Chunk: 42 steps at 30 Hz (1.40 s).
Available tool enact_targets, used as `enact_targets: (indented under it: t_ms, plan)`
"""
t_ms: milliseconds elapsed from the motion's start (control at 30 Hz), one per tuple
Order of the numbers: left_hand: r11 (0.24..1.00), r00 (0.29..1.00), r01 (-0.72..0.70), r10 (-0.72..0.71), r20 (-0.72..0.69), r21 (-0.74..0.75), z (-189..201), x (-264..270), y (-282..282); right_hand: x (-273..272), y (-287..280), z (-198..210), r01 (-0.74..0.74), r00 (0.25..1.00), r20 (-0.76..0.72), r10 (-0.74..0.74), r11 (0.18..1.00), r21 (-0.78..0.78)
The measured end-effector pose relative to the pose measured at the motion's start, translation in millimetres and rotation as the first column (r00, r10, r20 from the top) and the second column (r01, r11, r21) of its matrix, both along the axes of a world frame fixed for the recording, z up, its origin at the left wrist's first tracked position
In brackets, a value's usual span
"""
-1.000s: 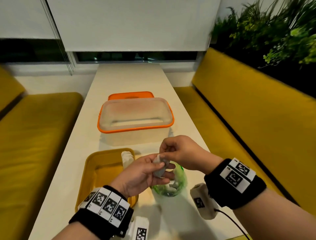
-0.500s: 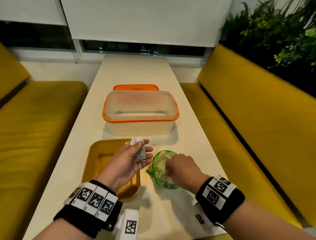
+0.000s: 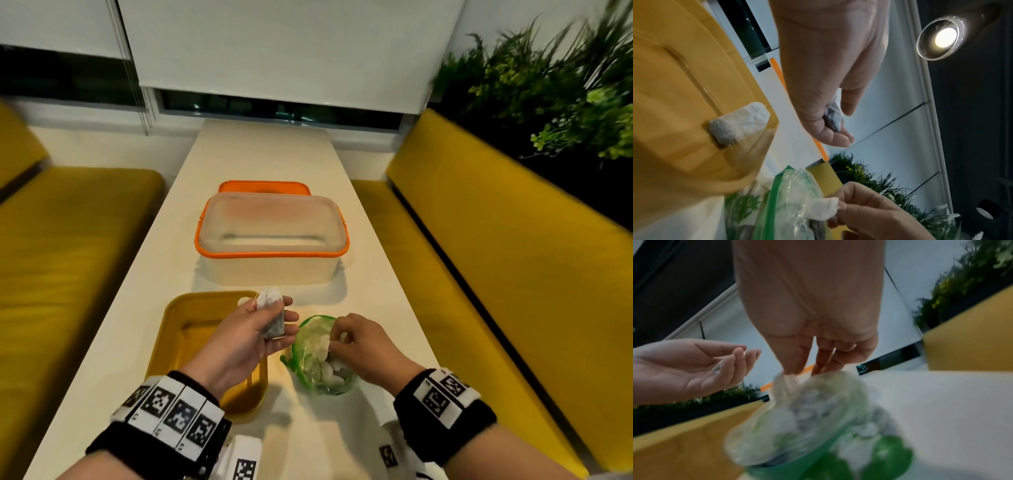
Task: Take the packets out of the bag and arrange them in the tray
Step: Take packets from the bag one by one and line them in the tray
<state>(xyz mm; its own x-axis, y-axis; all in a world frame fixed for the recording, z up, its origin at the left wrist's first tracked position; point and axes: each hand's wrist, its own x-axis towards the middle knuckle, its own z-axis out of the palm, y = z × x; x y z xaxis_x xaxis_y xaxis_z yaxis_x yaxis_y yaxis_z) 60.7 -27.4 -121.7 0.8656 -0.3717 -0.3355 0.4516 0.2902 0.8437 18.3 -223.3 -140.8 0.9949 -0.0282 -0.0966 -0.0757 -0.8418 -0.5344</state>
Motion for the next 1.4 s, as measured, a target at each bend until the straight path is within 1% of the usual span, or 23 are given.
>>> enact_targets:
  t_ms: [100, 167, 267, 333, 400, 533, 567, 633, 700, 733, 800, 867, 900, 933, 1000, 1033, 1067, 1133, 1200, 1267, 1333, 1367, 1400]
  plan:
    - [1.000, 1.000, -0.007, 0.008, -0.018, 0.028, -5.2, 3.1, -3.2, -2.2, -2.0, 3.7, 0.058, 0.998, 0.006, -0.060, 0.985, 0.160]
    - [0.998, 1.000, 0.006, -0.004, -0.025, 0.063, -8.6, 3.5, -8.5, -1.2, -1.9, 7.3, 0.104, 0.991, 0.048, -0.121, 0.955, 0.277]
    - [0.996, 0.998, 0.023, -0.018, -0.052, 0.090, -9.8, 0.5, -15.7, 2.6, -2.0, 15.7, 0.185, 0.965, 0.079, -0.252, 0.858, 0.480]
    - [0.995, 0.998, 0.025, -0.019, -0.058, 0.098, -7.9, -1.4, -19.1, 4.7, -2.5, 24.3, 0.232, 0.940, 0.073, -0.333, 0.781, 0.580]
    - [0.995, 0.997, 0.038, -0.032, -0.065, 0.093, -4.6, -1.8, -22.2, 5.7, -0.9, 36.1, 0.244, 0.927, 0.055, -0.371, 0.708, 0.662]
    - [0.996, 0.987, 0.093, -0.091, -0.134, 0.008, 5.5, -3.9, -30.6, 4.1, 7.2, 62.3, 0.178, 0.959, 0.005, -0.283, 0.620, 0.764]
    - [0.992, 0.982, 0.120, -0.123, -0.145, -0.028, 8.7, -4.8, -31.4, 4.2, 9.7, 66.1, 0.155, 0.971, -0.003, -0.241, 0.615, 0.773]
    - [0.965, 0.958, 0.213, -0.237, -0.160, -0.153, 13.3, -7.4, -31.0, 5.1, 14.8, 69.4, 0.118, 0.988, -0.022, -0.155, 0.646, 0.754]
    - [0.924, 0.930, 0.283, -0.330, -0.160, -0.257, 15.7, -9.7, -28.6, 7.5, 19.4, 66.3, 0.087, 0.994, -0.015, -0.104, 0.736, 0.672]
    - [0.921, 0.929, 0.290, -0.336, -0.154, -0.259, 15.1, -11.0, -27.9, 8.2, 19.7, 62.6, 0.078, 0.994, 0.010, -0.105, 0.799, 0.597]
    - [0.949, 0.947, 0.239, -0.274, -0.165, -0.205, 11.1, -9.8, -27.1, 9.9, 14.4, 54.9, 0.084, 0.985, 0.109, -0.136, 0.918, 0.387]
    - [0.977, 0.963, 0.132, -0.167, -0.212, -0.169, 7.3, -6.1, -22.5, 8.0, 6.2, 46.1, 0.084, 0.976, 0.193, -0.102, 0.991, 0.101]
    - [0.982, 0.964, 0.078, -0.118, -0.237, -0.170, 5.8, -3.8, -19.7, 5.8, 2.3, 39.3, 0.041, 0.986, 0.161, -0.032, 0.998, -0.054]
    - [0.986, 0.963, 0.029, -0.072, -0.262, -0.165, 4.9, -1.7, -16.4, 2.6, 1.0, 31.2, -0.026, 0.994, 0.094, 0.046, 0.979, -0.203]
    - [0.990, 0.960, -0.027, -0.014, -0.281, -0.141, 3.3, 1.4, -10.9, -2.5, 2.2, 10.5, -0.166, 0.984, -0.022, 0.175, 0.873, -0.458]
    - [0.992, 0.961, -0.030, -0.006, -0.275, -0.126, 3.5, 0.7, -9.0, -4.6, 4.2, 1.5, -0.196, 0.978, -0.042, 0.204, 0.836, -0.512]
    - [0.994, 0.965, -0.025, -0.004, -0.262, -0.107, 4.2, 0.1, -8.1, -4.6, 5.7, -3.7, -0.192, 0.978, -0.034, 0.205, 0.831, -0.522]
    - [0.997, 0.971, -0.015, -0.002, -0.237, -0.070, 5.6, -1.8, -5.9, -2.3, 5.6, -6.2, -0.126, 0.989, 0.019, 0.150, 0.890, -0.438]
    - [0.998, 0.974, -0.003, -0.010, -0.227, -0.055, 6.6, -4.0, -3.5, -1.0, 0.8, -2.5, -0.027, 0.998, 0.047, 0.039, 0.972, -0.233]
    - [0.999, 0.975, 0.009, -0.017, -0.220, -0.035, 3.8, -4.2, 0.2, -0.5, -3.3, -0.1, 0.051, 0.999, 0.008, -0.052, 0.999, 0.005]
    - [0.999, 0.977, 0.026, -0.030, -0.210, -0.023, 0.6, -3.9, 1.0, -1.2, -6.5, 4.0, 0.126, 0.992, -0.044, -0.120, 0.966, 0.223]
    - [0.999, 0.978, 0.034, -0.036, -0.206, -0.013, -0.5, -4.2, 0.1, -1.8, -8.4, 5.9, 0.180, 0.984, -0.081, -0.162, 0.913, 0.366]
    - [0.999, 0.979, 0.044, -0.043, -0.199, -0.003, -1.3, -4.4, -1.3, -2.4, -10.3, 8.0, 0.233, 0.973, -0.125, -0.196, 0.829, 0.509]
